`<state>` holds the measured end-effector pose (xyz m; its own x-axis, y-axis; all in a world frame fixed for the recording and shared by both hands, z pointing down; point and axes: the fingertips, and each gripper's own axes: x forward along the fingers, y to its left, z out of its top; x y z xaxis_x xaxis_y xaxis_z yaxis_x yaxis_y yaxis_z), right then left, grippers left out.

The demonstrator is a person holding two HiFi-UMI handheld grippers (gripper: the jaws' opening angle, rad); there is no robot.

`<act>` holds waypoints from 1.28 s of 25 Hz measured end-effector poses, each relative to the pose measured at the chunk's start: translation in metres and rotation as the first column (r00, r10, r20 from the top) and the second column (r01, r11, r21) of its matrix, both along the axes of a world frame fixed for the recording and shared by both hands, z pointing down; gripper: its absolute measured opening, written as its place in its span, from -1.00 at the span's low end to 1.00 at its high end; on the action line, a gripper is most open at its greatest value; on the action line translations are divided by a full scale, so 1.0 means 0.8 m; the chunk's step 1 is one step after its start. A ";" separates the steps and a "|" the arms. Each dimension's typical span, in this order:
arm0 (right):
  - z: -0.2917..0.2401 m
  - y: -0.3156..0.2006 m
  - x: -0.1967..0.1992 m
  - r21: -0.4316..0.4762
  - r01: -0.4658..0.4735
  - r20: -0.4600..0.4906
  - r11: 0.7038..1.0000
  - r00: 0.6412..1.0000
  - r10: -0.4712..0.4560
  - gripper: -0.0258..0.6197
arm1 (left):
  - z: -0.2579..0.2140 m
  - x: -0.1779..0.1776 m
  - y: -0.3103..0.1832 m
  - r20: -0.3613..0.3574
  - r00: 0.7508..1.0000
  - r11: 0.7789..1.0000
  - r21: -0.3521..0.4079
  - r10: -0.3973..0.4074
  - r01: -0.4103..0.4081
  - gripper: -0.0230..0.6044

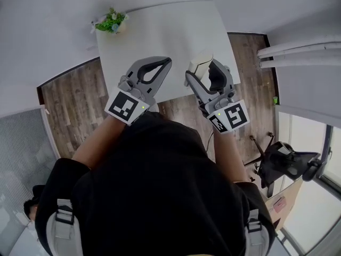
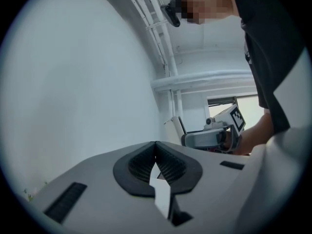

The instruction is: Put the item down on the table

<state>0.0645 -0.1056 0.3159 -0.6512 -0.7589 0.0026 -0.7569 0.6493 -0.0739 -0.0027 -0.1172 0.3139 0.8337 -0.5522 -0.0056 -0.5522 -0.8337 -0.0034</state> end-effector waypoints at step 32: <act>0.106 -0.219 0.019 -0.180 0.259 -0.110 0.949 0.953 -0.281 -0.05 | 0.065 0.009 -0.170 0.029 0.948 0.942 -0.104 -0.318 0.319 -0.95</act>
